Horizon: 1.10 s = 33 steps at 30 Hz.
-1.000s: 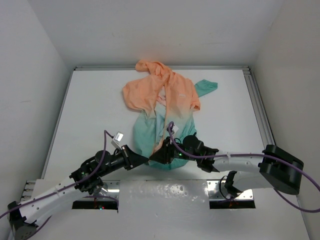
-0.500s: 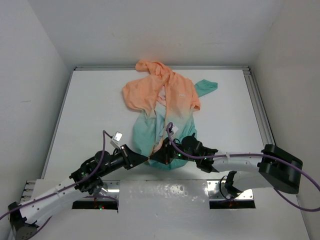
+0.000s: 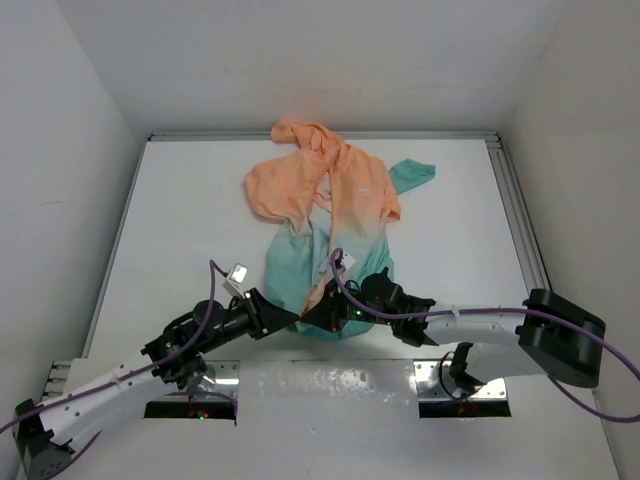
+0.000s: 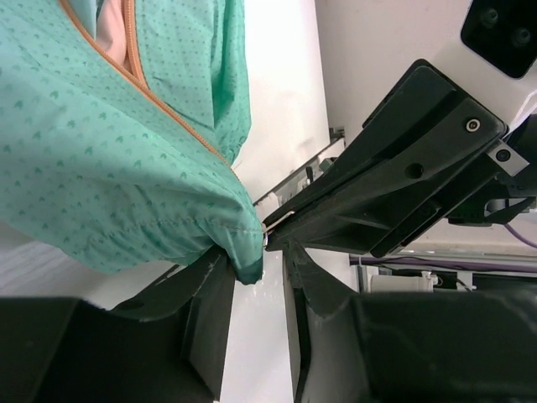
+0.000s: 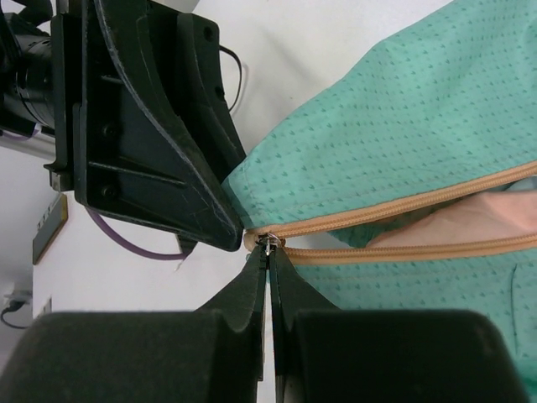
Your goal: Zip up the jacket
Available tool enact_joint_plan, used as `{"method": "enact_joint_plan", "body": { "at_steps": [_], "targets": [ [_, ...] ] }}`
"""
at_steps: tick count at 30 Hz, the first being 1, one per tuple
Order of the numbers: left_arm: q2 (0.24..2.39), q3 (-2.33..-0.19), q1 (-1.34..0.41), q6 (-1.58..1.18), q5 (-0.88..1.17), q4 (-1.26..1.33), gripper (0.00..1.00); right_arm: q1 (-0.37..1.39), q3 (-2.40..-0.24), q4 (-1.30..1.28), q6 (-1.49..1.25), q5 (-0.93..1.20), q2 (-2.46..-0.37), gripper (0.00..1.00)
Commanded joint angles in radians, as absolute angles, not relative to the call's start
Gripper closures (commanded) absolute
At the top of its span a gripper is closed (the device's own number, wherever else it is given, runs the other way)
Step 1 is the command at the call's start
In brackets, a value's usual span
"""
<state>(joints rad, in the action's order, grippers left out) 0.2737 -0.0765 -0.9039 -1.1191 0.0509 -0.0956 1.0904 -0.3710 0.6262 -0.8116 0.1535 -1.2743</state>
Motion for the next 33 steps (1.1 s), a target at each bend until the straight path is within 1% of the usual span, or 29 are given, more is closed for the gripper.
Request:
{"method": "enact_joint_plan", "body": {
  "at_steps": [1,4,6,7,10,13,16,18,19,21,25,26,27,31,33],
  "targets": [
    [0.272,-0.115,-0.910,-1.111,0.038,-0.034,0.75,1.101,-0.403,0.638,-0.790,0.126,-1.247,1.00],
    [0.270,-0.121,-0.911,-1.106,0.028,-0.058,0.74,1.101,-0.399,0.637,-0.790,0.123,-1.246,1.00],
    [0.265,-0.111,-0.910,-1.106,0.026,-0.048,0.70,1.103,-0.396,0.637,-0.788,0.120,-1.244,1.00],
    [0.262,-0.110,-0.911,-1.106,0.026,-0.046,0.65,1.103,-0.397,0.634,-0.787,0.120,-1.244,1.00],
    [0.265,-0.109,-0.910,-1.098,0.015,-0.054,0.64,1.104,-0.403,0.627,-0.784,0.123,-1.249,1.00],
    [0.267,-0.100,-0.911,-1.104,0.009,-0.040,0.72,1.108,-0.405,0.621,-0.781,0.118,-1.250,1.00],
    [0.268,-0.112,-0.910,-1.094,0.003,-0.067,0.76,1.109,-0.407,0.611,-0.778,0.118,-1.250,1.00],
    [0.265,-0.106,-0.911,-1.095,0.003,-0.060,0.75,1.109,-0.403,0.609,-0.778,0.117,-1.249,1.00],
    [0.267,-0.106,-0.911,-1.092,0.003,-0.054,0.73,1.109,-0.405,0.609,-0.775,0.117,-1.250,1.00],
    [0.279,-0.107,-0.911,-1.083,-0.021,-0.052,0.74,1.109,-0.408,0.609,-0.775,0.120,-1.256,1.00],
    [0.304,-0.094,-0.910,-1.083,-0.006,-0.018,0.88,1.111,-0.406,0.612,-0.776,0.117,-1.256,1.00],
    [0.311,-0.097,-0.911,-1.078,-0.005,-0.017,0.97,1.111,-0.410,0.612,-0.775,0.117,-1.259,1.00],
    [0.321,-0.097,-0.911,-1.077,-0.006,-0.018,1.00,1.111,-0.411,0.609,-0.773,0.117,-1.259,1.00],
    [0.287,-0.098,-0.910,-1.062,-0.008,-0.038,1.00,1.112,-0.429,0.572,-0.759,0.091,-1.253,1.00],
    [0.241,-0.113,-0.910,-1.052,-0.023,-0.107,1.00,1.112,-0.448,0.534,-0.733,0.060,-1.250,1.00]
  ]
}}
